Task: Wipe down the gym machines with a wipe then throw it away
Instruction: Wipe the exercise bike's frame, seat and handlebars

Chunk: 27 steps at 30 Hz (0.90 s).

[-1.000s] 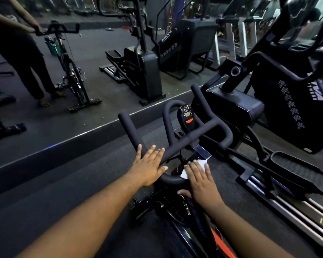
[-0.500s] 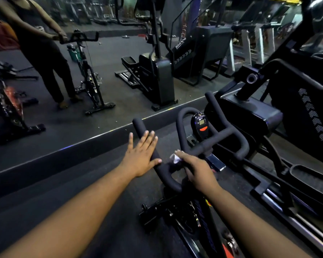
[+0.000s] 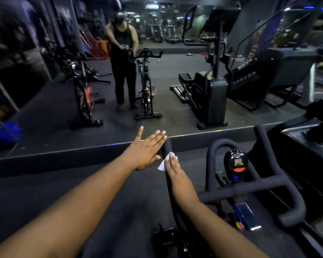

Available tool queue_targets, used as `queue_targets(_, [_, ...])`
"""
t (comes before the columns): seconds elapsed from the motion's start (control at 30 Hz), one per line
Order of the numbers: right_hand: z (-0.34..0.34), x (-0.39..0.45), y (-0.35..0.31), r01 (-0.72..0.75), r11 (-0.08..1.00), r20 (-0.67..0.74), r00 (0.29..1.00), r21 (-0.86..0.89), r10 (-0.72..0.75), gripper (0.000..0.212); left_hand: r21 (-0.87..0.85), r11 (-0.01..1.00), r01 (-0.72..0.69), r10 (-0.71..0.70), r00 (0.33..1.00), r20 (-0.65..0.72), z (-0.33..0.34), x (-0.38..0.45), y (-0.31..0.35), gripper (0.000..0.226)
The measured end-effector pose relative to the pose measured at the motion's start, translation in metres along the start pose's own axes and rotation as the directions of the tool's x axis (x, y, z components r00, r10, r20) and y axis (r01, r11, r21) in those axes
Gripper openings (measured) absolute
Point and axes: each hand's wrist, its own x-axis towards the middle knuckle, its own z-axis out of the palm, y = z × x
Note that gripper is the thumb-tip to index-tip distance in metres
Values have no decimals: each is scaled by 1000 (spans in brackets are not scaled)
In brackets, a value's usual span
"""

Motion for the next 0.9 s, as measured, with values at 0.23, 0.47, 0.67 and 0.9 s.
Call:
queue_targets(0.23, [-22,38,-1,63,996,-5,998,65,-63,65,-82,992,99,-94,993,66,-15,-1,0,74])
queue_targets(0.47, [-21,41,14,131,991,29,991,10,-131,71,-182,972,149,-136,987,82,-22,5,10,69])
queue_targets(0.67, [-40,49,23,183,982,65,981,-40,-180,68,-202,968,150,-132,986,97,-17,2,8,69])
queue_targets(0.9, [-39,35,6,137,980,99,987,-148,-123,62,-183,979,90,-82,995,53,-13,2,18,72])
